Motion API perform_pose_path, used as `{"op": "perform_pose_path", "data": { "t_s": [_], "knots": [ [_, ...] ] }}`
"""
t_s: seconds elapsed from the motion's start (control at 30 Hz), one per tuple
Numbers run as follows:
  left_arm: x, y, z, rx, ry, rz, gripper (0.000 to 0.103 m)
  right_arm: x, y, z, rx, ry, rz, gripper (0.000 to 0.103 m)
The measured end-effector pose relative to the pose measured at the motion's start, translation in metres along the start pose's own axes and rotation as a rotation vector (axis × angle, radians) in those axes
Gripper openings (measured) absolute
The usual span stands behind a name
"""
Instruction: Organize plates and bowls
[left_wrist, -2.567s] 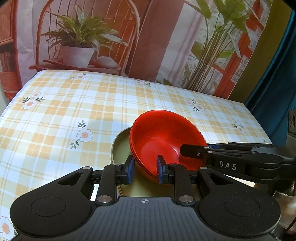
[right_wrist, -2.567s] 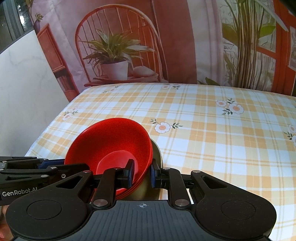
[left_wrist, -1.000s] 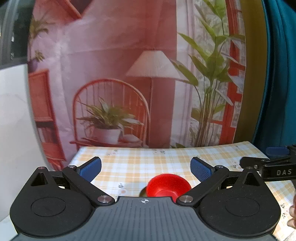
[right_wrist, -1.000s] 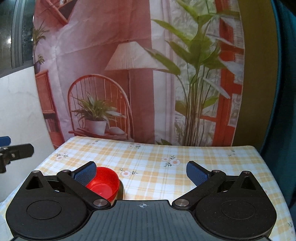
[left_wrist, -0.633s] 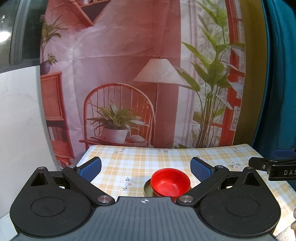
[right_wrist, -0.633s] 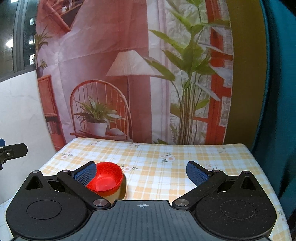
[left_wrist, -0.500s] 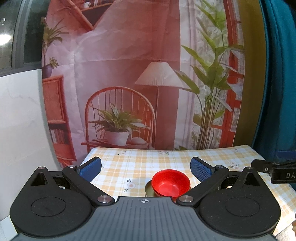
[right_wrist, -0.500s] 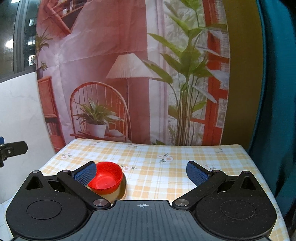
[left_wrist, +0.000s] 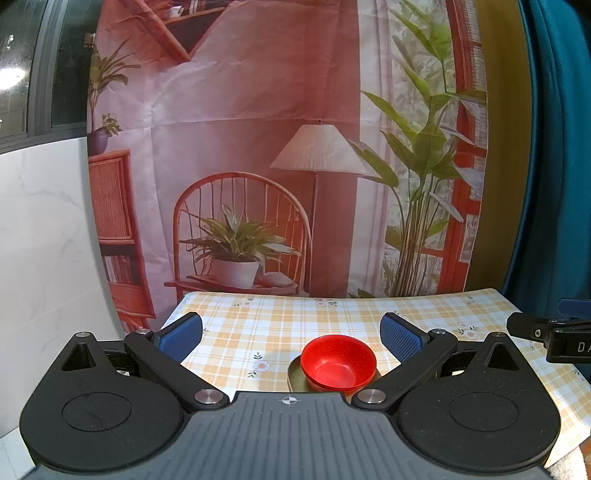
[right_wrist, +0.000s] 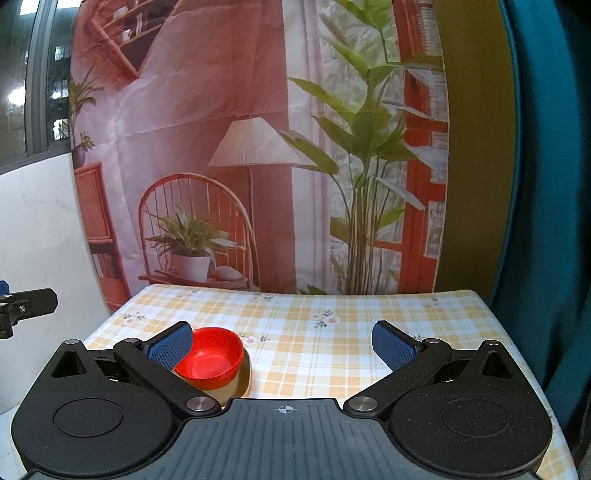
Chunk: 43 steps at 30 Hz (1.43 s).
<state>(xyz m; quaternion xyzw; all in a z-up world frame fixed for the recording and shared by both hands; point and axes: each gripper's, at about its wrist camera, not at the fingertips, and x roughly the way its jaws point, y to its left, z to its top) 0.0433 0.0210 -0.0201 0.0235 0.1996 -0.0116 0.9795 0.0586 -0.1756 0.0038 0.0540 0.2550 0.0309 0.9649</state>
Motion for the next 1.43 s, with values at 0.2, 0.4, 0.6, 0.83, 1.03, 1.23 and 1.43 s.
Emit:
{"op": "perform_pose_path", "data": {
  "t_s": [0.2, 0.4, 0.6, 0.83, 1.03, 1.23, 1.43],
  "knots": [
    [-0.0003, 0.0007, -0.0002, 0.000, -0.002, -0.003, 0.103, -0.0006, -0.0003, 0.0004, 0.001, 0.000, 0.001, 0.103],
    [-0.0010, 0.0005, -0.0002, -0.001, -0.001, -0.005, 0.103, -0.0009, -0.0008, 0.0008, 0.001, 0.000, 0.000, 0.103],
    [-0.0022, -0.0006, 0.0009, -0.001, 0.002, -0.012, 0.103, -0.0020, -0.0026, 0.0014, 0.001, -0.002, -0.002, 0.103],
    [-0.0025, -0.0003, 0.0007, -0.003, 0.002, -0.014, 0.103, -0.0025, -0.0035, 0.0014, 0.002, -0.002, -0.002, 0.103],
    [-0.0023, 0.0001, 0.0015, -0.009, 0.004, -0.013, 0.103, -0.0025, -0.0035, 0.0016, 0.002, -0.002, -0.002, 0.103],
    [-0.0024, 0.0008, 0.0017, -0.012, 0.005, -0.008, 0.103, -0.0029, -0.0039, 0.0017, 0.003, -0.001, -0.002, 0.103],
    [-0.0023, 0.0006, 0.0014, -0.014, 0.003, -0.005, 0.103, -0.0024, -0.0035, 0.0017, 0.002, -0.001, -0.001, 0.103]
  ]
}}
